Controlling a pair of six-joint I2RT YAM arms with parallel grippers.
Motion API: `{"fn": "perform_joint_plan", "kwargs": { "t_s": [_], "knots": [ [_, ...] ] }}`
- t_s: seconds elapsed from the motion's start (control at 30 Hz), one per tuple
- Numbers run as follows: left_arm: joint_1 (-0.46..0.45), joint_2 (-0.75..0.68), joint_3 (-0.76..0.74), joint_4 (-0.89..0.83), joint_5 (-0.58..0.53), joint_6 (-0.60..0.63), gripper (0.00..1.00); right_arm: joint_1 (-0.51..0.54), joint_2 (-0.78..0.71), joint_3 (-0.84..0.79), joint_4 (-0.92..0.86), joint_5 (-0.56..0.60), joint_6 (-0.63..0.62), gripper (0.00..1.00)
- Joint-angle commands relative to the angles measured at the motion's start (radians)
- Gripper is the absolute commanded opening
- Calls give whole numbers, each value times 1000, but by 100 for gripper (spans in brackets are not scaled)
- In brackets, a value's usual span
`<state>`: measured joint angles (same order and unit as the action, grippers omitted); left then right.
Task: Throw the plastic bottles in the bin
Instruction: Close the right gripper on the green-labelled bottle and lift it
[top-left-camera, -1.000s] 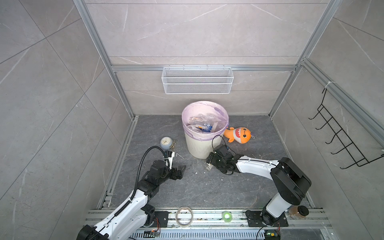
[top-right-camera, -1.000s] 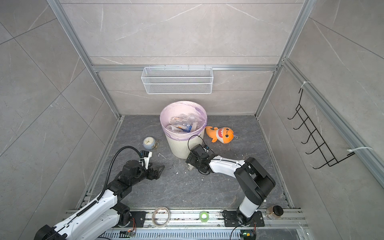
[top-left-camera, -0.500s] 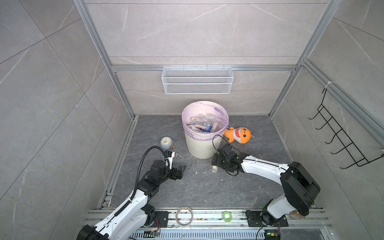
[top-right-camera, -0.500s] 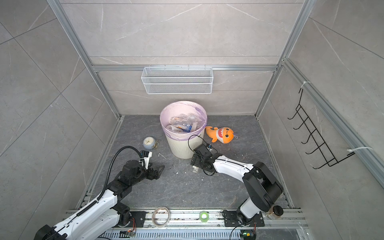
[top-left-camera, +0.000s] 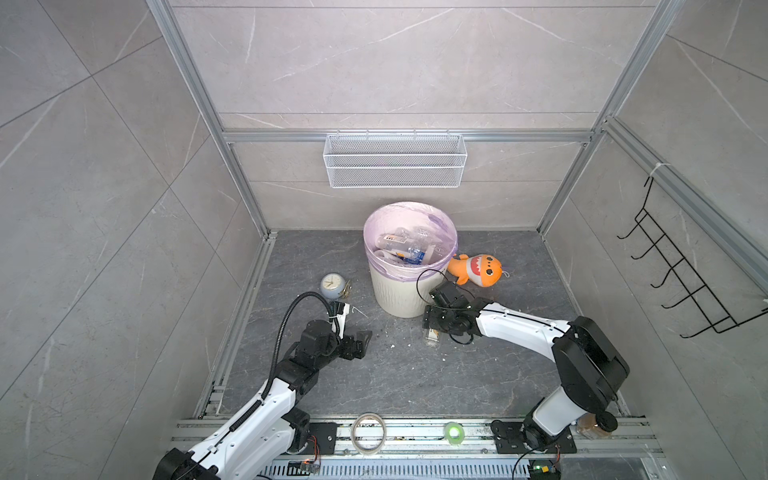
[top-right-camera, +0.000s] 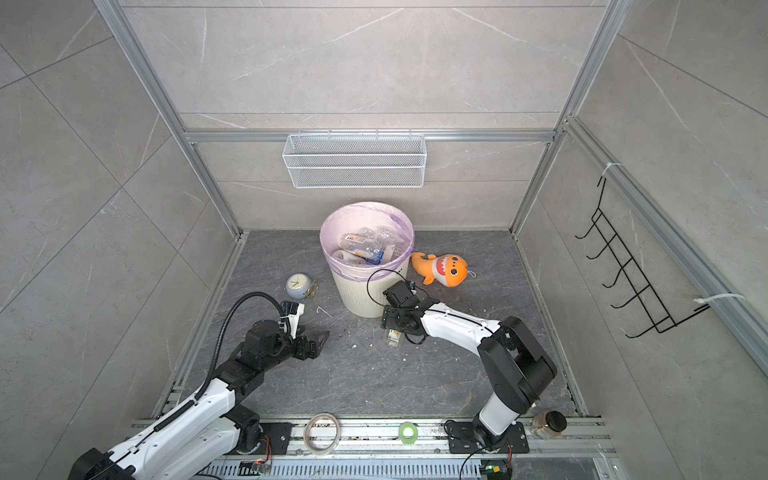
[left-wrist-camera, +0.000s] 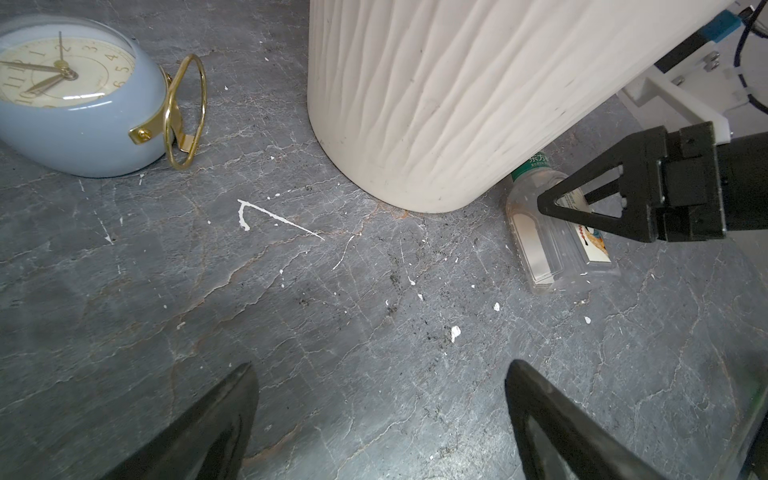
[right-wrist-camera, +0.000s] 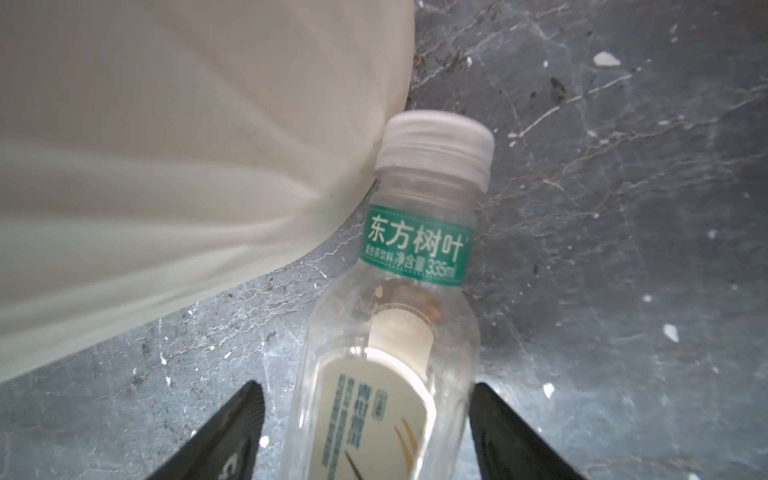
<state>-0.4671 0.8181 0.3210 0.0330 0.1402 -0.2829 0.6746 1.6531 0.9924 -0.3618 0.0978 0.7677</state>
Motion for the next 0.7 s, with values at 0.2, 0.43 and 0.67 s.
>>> {"fn": "perform_joint_plan", "kwargs": {
  "t_s": [0.2,0.43,0.67],
  "knots": [
    [-5,5,18,46,-4,24,95,-1,25,9,-71,49,-32,70],
    [-6,6,18,47,-5,24,95,1,5,-14,-94,98,-61,59],
    [-5,11,19,48,-2,24,95,3,31,-11,-106,102,-71,71]
  ]
}}
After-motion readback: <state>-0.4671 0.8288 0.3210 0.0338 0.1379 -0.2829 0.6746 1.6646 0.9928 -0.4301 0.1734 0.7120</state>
